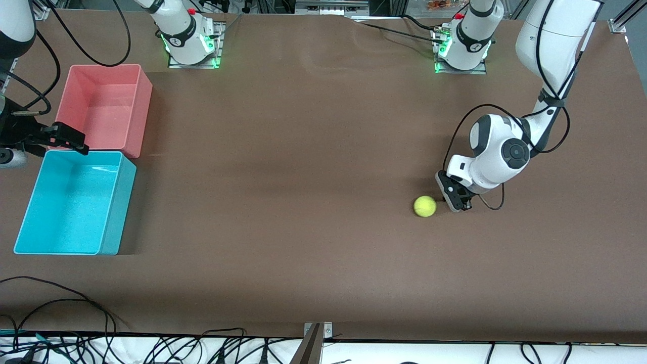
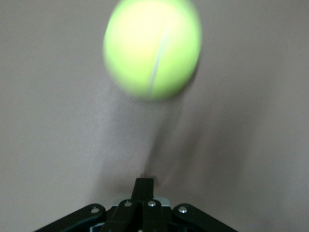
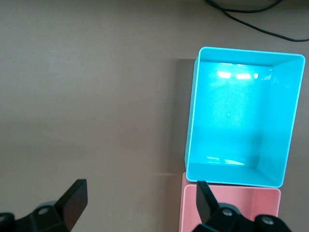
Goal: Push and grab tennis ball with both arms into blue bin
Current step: 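Push the tennis ball with the left gripper toward the blue bin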
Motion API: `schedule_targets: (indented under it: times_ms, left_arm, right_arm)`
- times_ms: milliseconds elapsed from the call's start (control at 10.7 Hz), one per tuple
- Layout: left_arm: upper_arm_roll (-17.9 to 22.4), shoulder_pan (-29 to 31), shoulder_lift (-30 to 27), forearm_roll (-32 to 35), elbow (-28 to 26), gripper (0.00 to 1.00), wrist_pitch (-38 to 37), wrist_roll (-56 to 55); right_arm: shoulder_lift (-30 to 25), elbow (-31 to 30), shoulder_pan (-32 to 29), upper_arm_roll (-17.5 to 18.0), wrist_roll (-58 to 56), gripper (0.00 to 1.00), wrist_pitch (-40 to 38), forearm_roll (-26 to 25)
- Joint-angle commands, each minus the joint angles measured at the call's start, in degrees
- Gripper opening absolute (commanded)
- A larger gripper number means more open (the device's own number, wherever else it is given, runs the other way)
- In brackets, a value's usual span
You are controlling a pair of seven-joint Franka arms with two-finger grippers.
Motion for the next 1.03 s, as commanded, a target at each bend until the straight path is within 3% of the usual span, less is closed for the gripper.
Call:
schedule_targets:
  times_ms: [0, 281, 468, 562, 655, 936]
  left_arm:
    - [0.3, 4.2, 0.0, -0.4, 1.0, 0.00, 0.0, 0.8]
    - [1.7, 4.8, -5.5, -0.5, -0.5, 0.00, -1.2, 0.4]
    - [3.0, 4.7, -10.2, -0.6, -1.4, 0.23, -4.4, 0.1]
    - [3.8, 4.7, -13.2, -0.5, -2.8, 0.56, -5.3, 0.1]
    - [4.4, 4.8, -16.2, -0.5, -4.6, 1.00, -5.8, 0.1]
    - [5.2, 5.2, -22.7, -0.6, -8.2, 1.00, -6.4, -1.0]
  right_arm:
    - [0.3, 1.2, -0.3, -0.1, -1.0, 1.00, -0.5, 0.6]
    - [0.8, 1.2, -0.1, -0.1, -1.5, 1.00, -0.2, 0.6]
    - [1.7, 1.2, 0.0, 0.0, -1.7, 1.00, 1.2, 0.7]
    - [2.2, 1.0, 0.2, 0.0, -2.3, 1.00, 2.4, 0.8]
    - [2.8, 1.1, 0.4, 0.3, -3.4, 1.00, 2.6, 0.8]
    - [4.3, 0.9, 2.1, 0.6, -3.6, 1.00, 5.1, 0.9]
